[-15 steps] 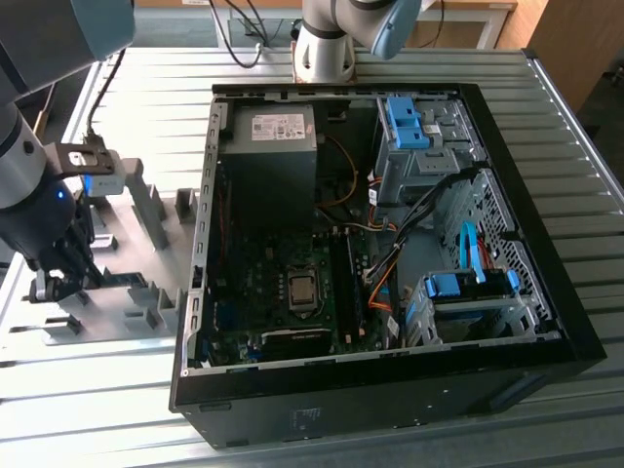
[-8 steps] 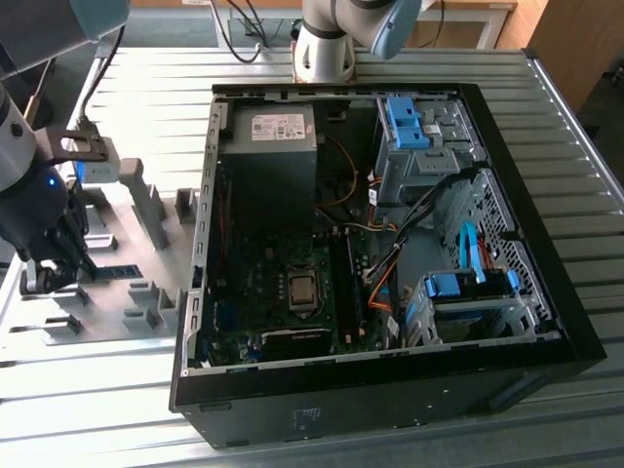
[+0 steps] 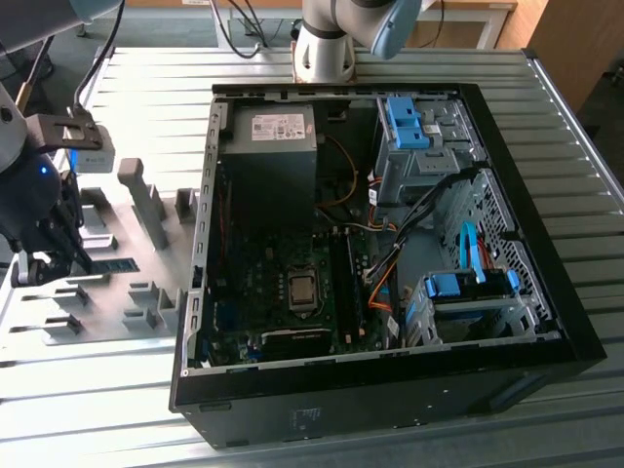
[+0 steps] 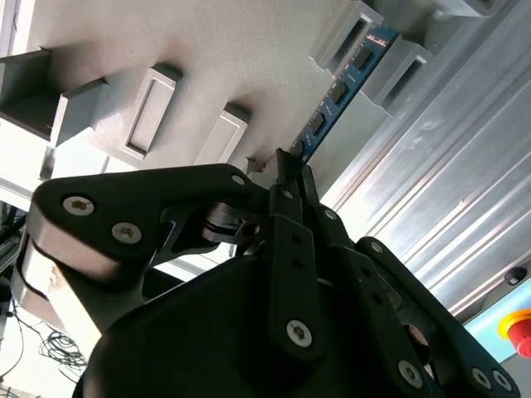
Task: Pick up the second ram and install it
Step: 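Pick up the second ram and move it above second insertion slot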
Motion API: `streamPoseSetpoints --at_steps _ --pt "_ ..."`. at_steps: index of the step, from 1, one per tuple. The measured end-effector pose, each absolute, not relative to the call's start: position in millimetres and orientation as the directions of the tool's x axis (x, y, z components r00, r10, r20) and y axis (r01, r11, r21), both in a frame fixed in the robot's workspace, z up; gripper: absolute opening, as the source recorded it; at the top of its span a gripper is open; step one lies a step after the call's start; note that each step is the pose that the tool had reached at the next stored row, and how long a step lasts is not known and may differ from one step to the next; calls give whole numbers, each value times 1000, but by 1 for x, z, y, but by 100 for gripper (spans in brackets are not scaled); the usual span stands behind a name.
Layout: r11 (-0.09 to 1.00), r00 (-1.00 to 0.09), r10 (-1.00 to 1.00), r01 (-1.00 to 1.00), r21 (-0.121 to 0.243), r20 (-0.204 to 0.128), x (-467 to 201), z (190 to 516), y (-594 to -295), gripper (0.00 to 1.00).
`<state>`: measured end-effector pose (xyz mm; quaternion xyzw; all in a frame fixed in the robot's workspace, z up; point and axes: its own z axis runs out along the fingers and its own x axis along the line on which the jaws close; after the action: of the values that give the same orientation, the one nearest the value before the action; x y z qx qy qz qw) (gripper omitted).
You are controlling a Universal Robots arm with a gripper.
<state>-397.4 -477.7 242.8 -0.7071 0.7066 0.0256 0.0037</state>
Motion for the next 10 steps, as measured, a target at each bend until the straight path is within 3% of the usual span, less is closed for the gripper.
streamPoseSetpoints --at_steps 10 --pt "-1 0 -999 -1000 31 -42 -397 246 -478 14"
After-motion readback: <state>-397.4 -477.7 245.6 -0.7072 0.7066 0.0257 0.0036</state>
